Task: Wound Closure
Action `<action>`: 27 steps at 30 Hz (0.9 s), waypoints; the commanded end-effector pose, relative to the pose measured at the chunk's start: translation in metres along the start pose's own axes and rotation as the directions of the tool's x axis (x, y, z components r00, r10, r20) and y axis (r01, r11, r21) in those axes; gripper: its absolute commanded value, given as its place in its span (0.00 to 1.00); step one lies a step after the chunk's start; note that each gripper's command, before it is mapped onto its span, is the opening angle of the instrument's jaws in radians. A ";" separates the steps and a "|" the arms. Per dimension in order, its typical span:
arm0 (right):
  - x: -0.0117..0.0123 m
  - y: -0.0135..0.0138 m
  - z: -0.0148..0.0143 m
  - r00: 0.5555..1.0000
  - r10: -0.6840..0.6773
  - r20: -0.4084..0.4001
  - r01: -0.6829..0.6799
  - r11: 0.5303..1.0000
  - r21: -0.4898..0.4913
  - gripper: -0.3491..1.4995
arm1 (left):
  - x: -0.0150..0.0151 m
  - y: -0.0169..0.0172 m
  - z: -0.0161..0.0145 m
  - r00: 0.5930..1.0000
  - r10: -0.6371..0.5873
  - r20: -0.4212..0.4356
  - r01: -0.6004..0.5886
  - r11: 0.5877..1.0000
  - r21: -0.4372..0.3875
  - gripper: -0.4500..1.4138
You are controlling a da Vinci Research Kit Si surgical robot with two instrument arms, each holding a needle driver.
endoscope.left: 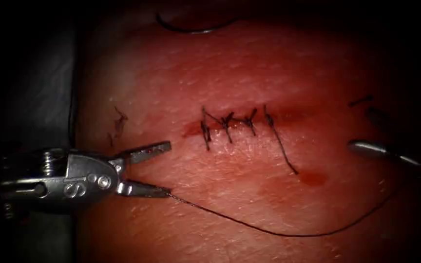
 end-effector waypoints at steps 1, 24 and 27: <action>-0.0008 -0.0008 0.0005 1.000 0.003 0.001 -0.003 1.000 0.003 0.92 | -0.0003 0.0002 0.0006 1.000 -0.016 -0.008 0.016 1.000 -0.024 0.72; 0.0022 0.0001 -0.0022 0.981 -0.181 0.071 0.176 0.982 0.073 0.91 | 0.0034 -0.0041 -0.0030 0.953 -0.283 -0.111 0.256 0.944 -0.208 0.70; 0.0060 0.0012 -0.0028 0.972 -0.224 0.075 0.216 0.971 0.107 0.91 | 0.0057 -0.0036 0.0018 0.965 -0.232 -0.121 0.223 0.971 -0.085 0.58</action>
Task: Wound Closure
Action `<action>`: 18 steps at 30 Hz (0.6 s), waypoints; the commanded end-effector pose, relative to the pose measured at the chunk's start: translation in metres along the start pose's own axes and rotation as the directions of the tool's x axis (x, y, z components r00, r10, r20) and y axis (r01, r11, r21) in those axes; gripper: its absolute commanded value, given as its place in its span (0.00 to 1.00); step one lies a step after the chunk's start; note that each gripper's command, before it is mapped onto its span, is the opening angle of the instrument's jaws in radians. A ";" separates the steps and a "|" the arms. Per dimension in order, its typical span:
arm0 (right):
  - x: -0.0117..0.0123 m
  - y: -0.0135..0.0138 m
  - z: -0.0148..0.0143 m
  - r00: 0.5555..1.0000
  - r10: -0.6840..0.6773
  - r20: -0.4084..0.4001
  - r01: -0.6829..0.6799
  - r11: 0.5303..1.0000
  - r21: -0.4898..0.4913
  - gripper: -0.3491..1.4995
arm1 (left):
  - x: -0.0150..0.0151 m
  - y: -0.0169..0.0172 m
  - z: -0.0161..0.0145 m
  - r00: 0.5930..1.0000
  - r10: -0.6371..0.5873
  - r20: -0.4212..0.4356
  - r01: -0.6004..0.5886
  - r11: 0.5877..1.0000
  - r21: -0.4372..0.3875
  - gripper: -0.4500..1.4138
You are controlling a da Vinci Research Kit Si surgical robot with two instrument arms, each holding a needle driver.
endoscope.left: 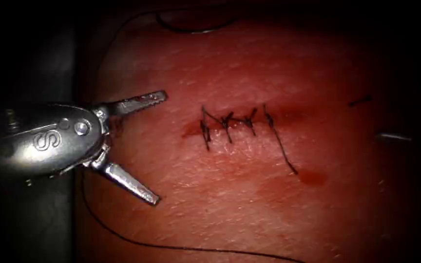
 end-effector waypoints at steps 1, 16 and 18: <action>0.0003 -0.0004 0.0005 1.000 -0.005 -0.001 0.005 1.000 0.004 0.91 | -0.0004 0.0000 0.0008 1.000 0.003 0.004 -0.003 1.000 -0.002 0.58; 0.0043 -0.0019 0.0021 0.999 -0.034 -0.022 0.035 0.998 0.043 0.93 | -0.0043 0.0048 0.0150 0.976 0.214 0.028 -0.214 0.941 0.264 0.33; 0.0044 -0.0023 0.0024 0.999 -0.034 -0.026 0.035 0.998 0.044 0.94 | -0.0060 0.0049 0.0167 0.974 0.224 0.037 -0.225 0.934 0.278 0.33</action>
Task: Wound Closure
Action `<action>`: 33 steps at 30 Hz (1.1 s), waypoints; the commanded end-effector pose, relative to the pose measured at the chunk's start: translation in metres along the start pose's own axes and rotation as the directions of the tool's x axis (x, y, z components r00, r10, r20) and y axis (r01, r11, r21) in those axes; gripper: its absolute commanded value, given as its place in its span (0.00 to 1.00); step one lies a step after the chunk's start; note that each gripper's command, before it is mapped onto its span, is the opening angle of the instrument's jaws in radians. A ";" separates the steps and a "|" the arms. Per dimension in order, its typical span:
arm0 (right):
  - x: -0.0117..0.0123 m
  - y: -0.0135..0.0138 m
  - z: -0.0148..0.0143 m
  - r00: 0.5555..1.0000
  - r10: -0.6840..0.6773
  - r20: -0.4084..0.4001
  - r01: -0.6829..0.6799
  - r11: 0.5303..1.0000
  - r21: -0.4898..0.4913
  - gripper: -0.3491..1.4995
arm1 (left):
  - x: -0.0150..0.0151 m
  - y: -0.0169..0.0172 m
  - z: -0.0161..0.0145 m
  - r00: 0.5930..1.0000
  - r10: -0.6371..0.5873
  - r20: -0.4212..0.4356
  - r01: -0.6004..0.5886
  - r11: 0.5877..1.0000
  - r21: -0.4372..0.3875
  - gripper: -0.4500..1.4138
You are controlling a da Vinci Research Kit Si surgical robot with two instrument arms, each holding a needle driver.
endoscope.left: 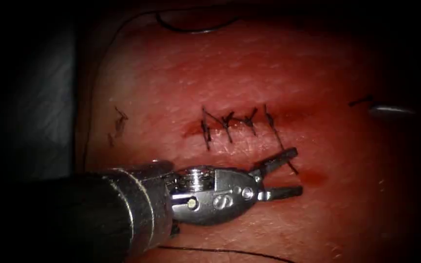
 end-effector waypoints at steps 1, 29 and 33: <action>-0.0005 -0.0012 0.0009 1.000 0.002 -0.002 -0.002 1.000 0.002 0.94 | -0.0008 0.0006 0.0012 1.000 0.002 0.001 -0.002 1.000 0.004 0.33; -0.0020 -0.0024 0.0019 1.000 -0.015 0.006 0.015 1.000 0.012 0.94 | -0.0028 0.0012 0.0038 0.998 0.046 -0.037 -0.047 0.999 -0.018 0.31; -0.0021 -0.0024 0.0020 1.000 -0.016 0.006 0.016 1.000 0.011 0.94 | -0.0027 0.0011 0.0039 0.996 0.075 -0.042 -0.076 0.997 -0.020 0.19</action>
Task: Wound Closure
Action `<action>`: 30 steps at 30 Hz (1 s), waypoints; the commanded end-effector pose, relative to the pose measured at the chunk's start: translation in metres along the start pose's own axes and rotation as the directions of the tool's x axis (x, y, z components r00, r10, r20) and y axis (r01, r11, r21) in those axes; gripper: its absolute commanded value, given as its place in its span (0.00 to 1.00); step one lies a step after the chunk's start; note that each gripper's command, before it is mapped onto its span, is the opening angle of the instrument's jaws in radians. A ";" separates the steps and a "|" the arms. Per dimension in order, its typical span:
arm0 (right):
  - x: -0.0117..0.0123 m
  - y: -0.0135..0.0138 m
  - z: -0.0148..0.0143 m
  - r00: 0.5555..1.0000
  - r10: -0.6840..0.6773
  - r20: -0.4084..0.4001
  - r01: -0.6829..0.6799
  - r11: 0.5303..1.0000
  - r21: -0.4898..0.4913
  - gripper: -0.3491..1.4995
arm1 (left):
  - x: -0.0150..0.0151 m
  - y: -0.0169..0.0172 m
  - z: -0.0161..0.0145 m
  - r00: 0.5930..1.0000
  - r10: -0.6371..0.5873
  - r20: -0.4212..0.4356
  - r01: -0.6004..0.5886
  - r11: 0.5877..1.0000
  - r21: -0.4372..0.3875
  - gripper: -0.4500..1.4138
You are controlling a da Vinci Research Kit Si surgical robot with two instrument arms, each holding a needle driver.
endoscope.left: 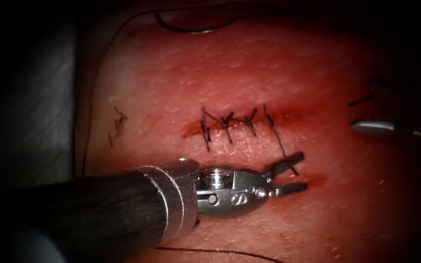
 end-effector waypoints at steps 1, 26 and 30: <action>-0.0006 -0.0009 0.0007 1.000 0.002 0.000 -0.002 1.000 0.003 0.94 | -0.0003 0.0004 0.0008 1.000 0.006 -0.002 -0.006 1.000 -0.003 0.13; -0.0035 -0.0035 0.0073 0.897 -0.360 -0.254 0.398 0.910 0.117 0.90 | 0.0013 -0.0057 -0.0033 0.999 -0.018 -0.038 0.018 1.000 -0.004 0.00; -0.0027 -0.0042 0.0089 0.841 -0.426 -0.335 0.475 0.877 0.076 0.89 | 0.0013 -0.0056 -0.0034 0.999 -0.018 -0.038 0.018 1.000 -0.004 0.00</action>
